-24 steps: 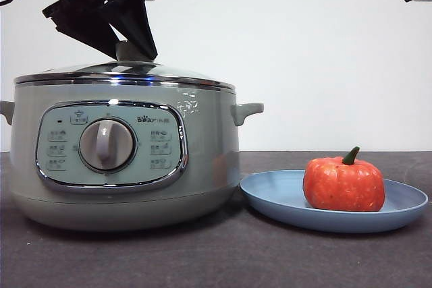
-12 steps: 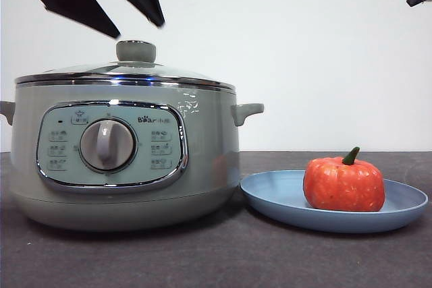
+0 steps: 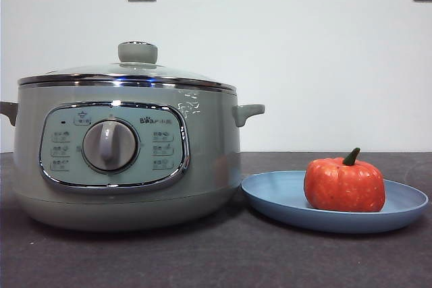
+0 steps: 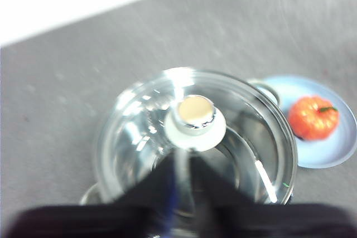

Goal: Take the pumpkin out from the steamer,put the pumpkin in the blue plate,close the lid

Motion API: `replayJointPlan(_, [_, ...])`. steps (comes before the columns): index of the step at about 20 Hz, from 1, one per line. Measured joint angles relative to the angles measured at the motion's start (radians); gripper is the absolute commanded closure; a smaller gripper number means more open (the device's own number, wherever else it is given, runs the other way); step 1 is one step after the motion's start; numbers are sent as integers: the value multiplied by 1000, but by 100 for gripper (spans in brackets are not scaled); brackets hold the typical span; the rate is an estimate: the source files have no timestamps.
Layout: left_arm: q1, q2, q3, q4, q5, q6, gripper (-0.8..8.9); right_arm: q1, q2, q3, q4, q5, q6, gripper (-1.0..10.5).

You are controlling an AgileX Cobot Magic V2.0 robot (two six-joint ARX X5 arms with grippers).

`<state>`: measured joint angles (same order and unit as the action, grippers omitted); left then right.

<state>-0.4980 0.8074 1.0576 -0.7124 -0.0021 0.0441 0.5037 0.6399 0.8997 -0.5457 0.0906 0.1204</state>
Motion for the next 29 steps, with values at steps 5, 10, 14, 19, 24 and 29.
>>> replayJointPlan(5, [0, -235, -245, 109, -113, -1, 821, 40, -211, -236, 195, 47, 16, 963])
replayJointPlan(10, [0, -345, -310, 101, -153, -51, 817, 41, -224, -304, 172, 72, 69, 963])
replayJointPlan(14, [0, -333, -309, 80, -153, -80, 817, 41, -214, -304, 105, 97, 92, 963])
replayJointPlan(19, [0, -324, -310, 76, -152, -89, 817, 40, -216, -304, 2, 97, 99, 963])
replayJointPlan(24, [0, -325, -310, 76, -153, -90, 817, 40, -216, -304, -97, 97, 101, 963])
replayJointPlan(29, [-9, -347, -310, 64, -141, -90, 817, 40, -216, -304, -165, 97, 101, 963])
